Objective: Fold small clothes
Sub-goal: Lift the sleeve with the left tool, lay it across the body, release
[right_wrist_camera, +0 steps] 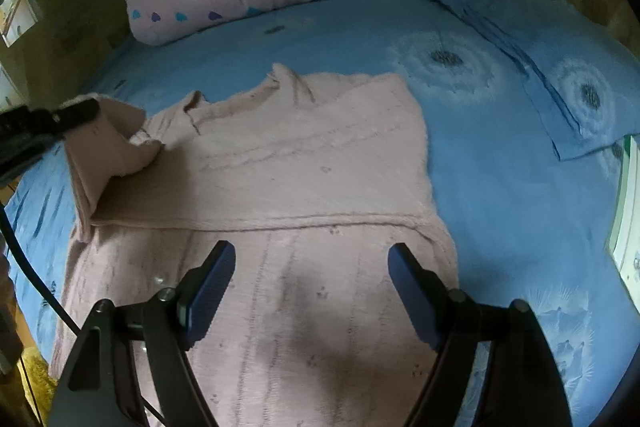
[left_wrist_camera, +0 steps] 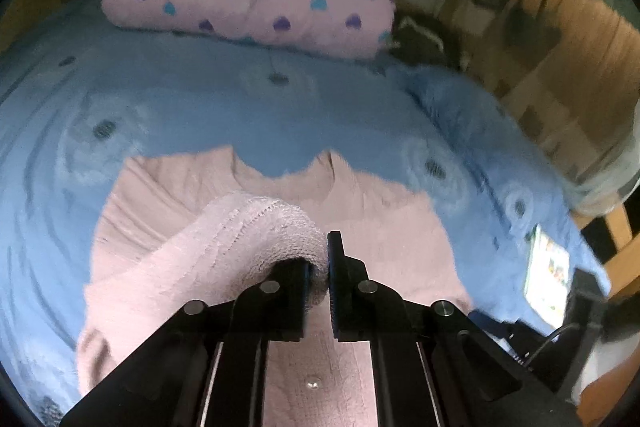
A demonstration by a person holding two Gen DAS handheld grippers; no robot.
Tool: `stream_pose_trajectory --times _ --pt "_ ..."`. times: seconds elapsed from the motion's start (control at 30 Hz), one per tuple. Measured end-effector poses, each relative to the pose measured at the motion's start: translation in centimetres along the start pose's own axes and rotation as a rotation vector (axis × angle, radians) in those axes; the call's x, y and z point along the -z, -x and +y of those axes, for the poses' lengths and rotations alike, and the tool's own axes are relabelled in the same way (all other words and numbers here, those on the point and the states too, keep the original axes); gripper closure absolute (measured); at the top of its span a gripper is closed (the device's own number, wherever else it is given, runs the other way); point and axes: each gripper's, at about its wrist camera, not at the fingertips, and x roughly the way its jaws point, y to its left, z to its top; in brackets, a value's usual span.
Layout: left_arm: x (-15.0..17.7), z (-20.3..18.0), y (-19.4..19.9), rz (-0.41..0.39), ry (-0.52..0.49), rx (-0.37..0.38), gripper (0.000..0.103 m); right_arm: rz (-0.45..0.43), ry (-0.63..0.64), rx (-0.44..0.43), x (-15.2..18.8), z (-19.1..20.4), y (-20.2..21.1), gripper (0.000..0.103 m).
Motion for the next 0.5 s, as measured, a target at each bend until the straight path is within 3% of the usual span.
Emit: stream_pose_trajectory --times 0.23,0.4,0.5 --pt "2.9 -2.1 -4.5 0.165 -0.106 -0.102 0.098 0.046 -0.063 0.003 0.8 -2.3 -2.1 0.020" --pt "4.6 -3.2 -5.5 0.216 -0.170 -0.131 0.077 0.040 -0.054 -0.001 0.8 -2.4 -2.4 0.021" --pt "5.5 -3.6 -5.9 0.267 -0.179 -0.131 0.077 0.040 -0.045 -0.006 0.8 -2.0 -2.7 0.021"
